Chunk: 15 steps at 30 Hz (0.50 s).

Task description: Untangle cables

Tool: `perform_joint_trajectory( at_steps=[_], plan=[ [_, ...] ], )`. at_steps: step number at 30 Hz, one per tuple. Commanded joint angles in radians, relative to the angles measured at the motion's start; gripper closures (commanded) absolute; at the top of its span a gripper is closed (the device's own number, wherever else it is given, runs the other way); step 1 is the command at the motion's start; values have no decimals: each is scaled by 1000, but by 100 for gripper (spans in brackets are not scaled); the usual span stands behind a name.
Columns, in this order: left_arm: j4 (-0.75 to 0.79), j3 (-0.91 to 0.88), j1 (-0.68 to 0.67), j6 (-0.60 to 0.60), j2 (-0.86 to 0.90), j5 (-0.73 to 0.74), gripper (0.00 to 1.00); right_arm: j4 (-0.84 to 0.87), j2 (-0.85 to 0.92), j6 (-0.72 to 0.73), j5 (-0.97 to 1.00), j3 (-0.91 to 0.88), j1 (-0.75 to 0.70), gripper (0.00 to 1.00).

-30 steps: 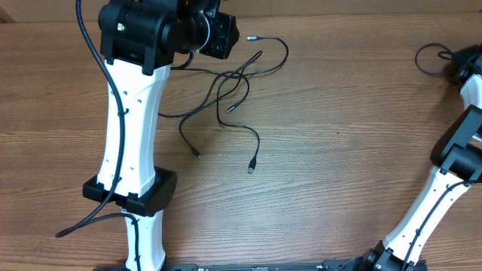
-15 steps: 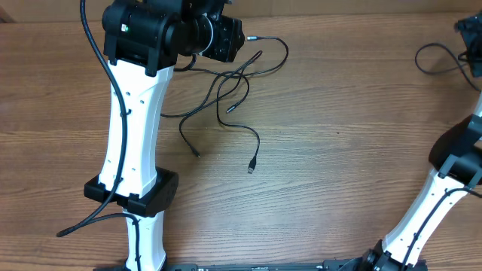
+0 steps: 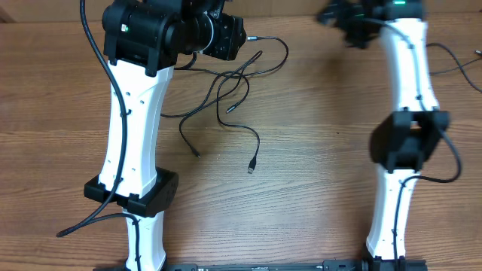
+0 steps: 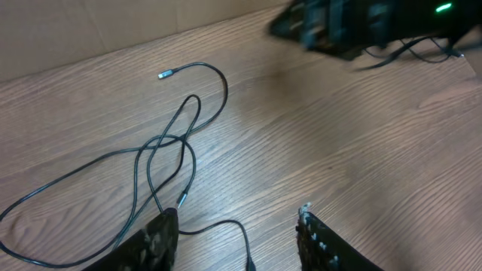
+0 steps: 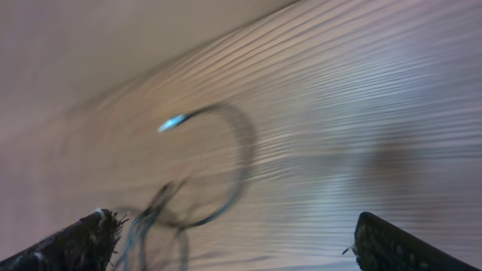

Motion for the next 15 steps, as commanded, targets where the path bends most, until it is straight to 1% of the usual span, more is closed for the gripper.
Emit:
perform_joint_trajectory(
  at_steps=[1,2,3,4,6,7,9,12,14,15],
  plan=[
    [5,13,-3,-18,3,-58,67,21,-6,30,100,10,98,3],
    [6,13,-3,-44,2,-96,68,27,-6,41,119,9,113,4],
    [2,13,0,-143,2,-245,65,48,-6,64,154,5,157,4],
    [-5,13,2,-203,1,-347,63,56,-6,67,159,4,175,4],
    [-20,13,12,-277,0,-507,59,70,-5,80,167,0,215,4],
    [-27,13,28,-314,-1,-582,52,74,-5,79,169,-3,237,4],
    [-27,13,74,-326,-1,-592,42,74,-5,79,172,-8,269,3],
    [-47,13,159,-325,-1,-540,42,84,-5,80,172,-34,294,3],
    [-69,13,204,-325,-1,-533,41,98,-5,84,171,-63,301,3],
    [-82,13,231,-324,-1,-530,39,104,-5,87,172,-80,304,3]
  ],
)
